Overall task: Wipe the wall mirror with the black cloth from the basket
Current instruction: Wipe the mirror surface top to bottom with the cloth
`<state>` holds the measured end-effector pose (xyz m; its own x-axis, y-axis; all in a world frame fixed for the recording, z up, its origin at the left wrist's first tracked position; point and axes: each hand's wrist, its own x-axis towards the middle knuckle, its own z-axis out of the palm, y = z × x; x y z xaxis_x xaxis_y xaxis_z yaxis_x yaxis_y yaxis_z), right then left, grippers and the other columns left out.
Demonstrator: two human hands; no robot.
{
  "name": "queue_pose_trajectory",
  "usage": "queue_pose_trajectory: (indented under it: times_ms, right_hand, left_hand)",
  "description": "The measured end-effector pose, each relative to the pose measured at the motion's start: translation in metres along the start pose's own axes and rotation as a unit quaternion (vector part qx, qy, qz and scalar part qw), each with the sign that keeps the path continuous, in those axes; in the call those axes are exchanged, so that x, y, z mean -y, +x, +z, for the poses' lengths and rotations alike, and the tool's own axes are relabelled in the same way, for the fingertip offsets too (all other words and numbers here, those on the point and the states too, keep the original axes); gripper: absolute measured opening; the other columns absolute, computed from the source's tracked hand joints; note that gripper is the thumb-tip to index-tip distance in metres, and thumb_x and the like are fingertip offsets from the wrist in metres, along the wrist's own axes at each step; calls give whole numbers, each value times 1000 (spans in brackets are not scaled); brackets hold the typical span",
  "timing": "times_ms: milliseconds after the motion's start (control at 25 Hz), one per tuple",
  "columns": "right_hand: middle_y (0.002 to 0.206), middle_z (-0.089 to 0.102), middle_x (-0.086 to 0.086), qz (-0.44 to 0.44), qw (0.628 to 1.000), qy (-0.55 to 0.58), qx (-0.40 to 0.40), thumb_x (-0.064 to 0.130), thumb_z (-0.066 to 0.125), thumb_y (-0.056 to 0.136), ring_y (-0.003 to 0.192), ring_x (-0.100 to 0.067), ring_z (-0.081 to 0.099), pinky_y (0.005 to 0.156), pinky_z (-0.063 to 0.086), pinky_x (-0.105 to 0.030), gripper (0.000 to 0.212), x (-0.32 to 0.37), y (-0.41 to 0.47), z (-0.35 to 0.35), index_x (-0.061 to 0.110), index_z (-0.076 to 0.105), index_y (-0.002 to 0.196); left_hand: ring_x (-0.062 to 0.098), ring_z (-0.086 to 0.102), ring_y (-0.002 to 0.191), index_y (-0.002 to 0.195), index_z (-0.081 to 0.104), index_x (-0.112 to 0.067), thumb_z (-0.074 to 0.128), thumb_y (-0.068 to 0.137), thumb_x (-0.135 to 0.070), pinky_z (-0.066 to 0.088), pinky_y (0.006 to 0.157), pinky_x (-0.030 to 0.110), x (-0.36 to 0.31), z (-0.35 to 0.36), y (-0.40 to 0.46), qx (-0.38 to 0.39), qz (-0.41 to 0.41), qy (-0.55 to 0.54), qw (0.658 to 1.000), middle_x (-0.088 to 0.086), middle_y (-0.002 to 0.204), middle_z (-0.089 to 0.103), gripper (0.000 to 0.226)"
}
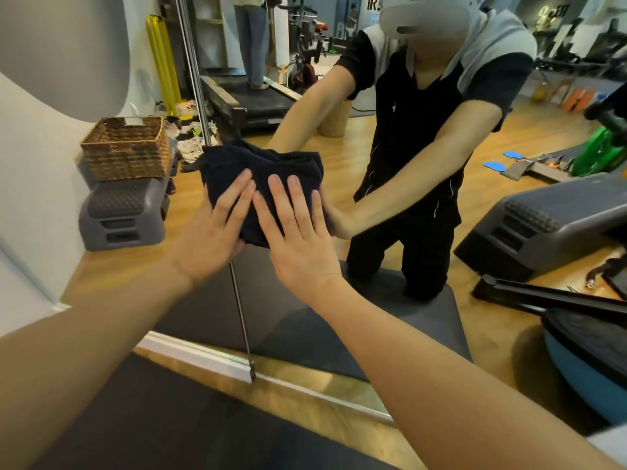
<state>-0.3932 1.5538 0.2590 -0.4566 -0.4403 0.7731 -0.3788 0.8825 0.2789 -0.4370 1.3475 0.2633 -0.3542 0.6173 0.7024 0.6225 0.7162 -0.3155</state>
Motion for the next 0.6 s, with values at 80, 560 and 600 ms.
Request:
queue_pose_trajectory:
  times_ms: [80,560,600]
  right_hand:
    - [168,27,-21,7,1000,9,2,9,35,107,157,-41,18,129,16,-58,54,-9,-16,-4,7,34,161]
    - [171,16,-24,18,992,-108,60,14,53,99,159,-44,10,129,14,-60,73,-179,-168,-123,8,22,165]
    - [171,14,-24,14,991,-123,59,14,59,97,159,-44,10,129,13,-59,79,-197,-167,-140,9,20,165]
  left_hand:
    - [59,28,146,161,4,5,53,95,-9,25,124,64,-19,-1,-1,13,-3,-32,999,26,165,9,84]
    - [52,24,152,162,-1,-2,74,85,5,20,123,65,-234,16,116,42,21,-148,988,16,170,1,108]
    - [51,22,154,162,-3,-3,74,85,4,8,126,60,-248,11,134,37,19,-149,988,15,171,-2,109]
